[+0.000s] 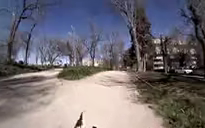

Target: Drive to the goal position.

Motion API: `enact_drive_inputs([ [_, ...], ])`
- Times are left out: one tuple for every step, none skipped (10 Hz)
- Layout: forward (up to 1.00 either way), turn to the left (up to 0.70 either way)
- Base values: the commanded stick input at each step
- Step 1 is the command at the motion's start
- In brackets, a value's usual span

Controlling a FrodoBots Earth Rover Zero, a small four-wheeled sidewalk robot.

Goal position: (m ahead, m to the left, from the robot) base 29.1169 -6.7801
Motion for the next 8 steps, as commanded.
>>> enact_drive_inputs([
  [0.98,-0.29],
  [0.98,-0.30],
  [0.98,-0.30],
  [0.98,-0.30],
  [0.98,-0.30],
  [0.98,-0.14],
  [0.98,0.00],
  [0.98,0.00],
])
